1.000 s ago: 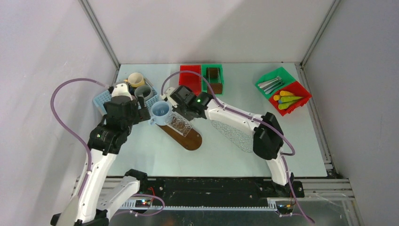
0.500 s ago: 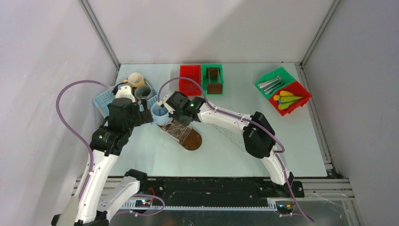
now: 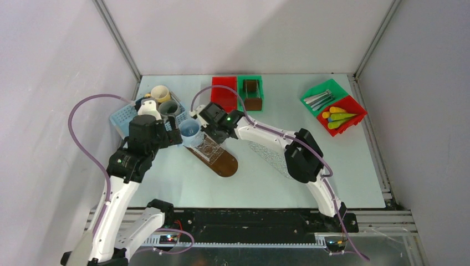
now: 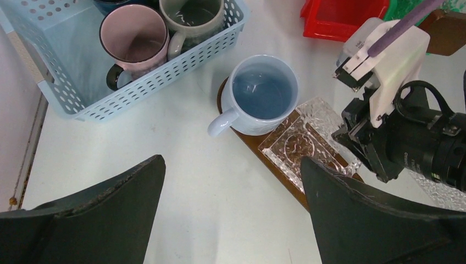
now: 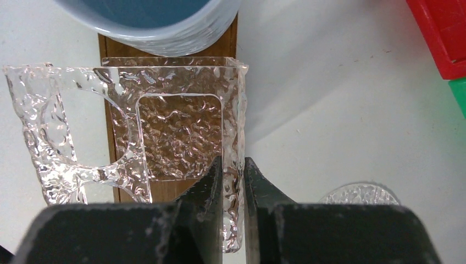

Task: Prepare toiletry sets of a toothbrush and toothpaste on the tray
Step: Place the toothpaste holder on the tray.

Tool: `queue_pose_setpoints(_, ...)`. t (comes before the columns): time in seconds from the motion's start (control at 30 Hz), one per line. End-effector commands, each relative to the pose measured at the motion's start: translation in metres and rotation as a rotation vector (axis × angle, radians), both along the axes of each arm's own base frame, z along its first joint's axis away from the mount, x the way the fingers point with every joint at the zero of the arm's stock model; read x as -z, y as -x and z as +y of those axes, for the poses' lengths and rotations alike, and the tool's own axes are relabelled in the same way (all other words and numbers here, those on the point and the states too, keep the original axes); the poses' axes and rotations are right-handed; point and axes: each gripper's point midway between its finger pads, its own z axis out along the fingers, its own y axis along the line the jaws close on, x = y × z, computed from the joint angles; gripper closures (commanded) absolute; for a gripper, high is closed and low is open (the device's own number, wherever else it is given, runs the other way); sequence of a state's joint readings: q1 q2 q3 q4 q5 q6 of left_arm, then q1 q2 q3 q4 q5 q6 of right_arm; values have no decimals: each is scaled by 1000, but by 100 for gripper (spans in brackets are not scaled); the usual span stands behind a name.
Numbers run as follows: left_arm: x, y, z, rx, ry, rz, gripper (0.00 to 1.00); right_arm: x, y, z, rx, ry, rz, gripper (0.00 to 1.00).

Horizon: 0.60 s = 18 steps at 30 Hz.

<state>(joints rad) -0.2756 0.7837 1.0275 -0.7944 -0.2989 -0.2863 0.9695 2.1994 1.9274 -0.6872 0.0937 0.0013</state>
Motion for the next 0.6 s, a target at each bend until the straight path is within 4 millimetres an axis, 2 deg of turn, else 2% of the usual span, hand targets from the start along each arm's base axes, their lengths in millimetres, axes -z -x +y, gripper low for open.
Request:
queue_pose_setpoints(0.0,-3,-4,-6,40,2,-18,0,-26,-16,19,20,-95,-58,86)
queue_pose_setpoints(0.17,0,-3,-8,51,7,-9,0,-25,-13,23,-4,-98,-59,75)
queue_pose_setpoints(0.33,2,-3,-11,67,15,-5,0,-33,-6,28,-26,-116,-52,57)
queue_pose_setpoints(0.4,2,-3,-14,77,22,-3,0,-40,-5,28,-26,-128,-54,50)
queue_pose_setpoints(0.57,3,-4,-24,116,53,6,0,-79,-9,14,16,-197,-72,35)
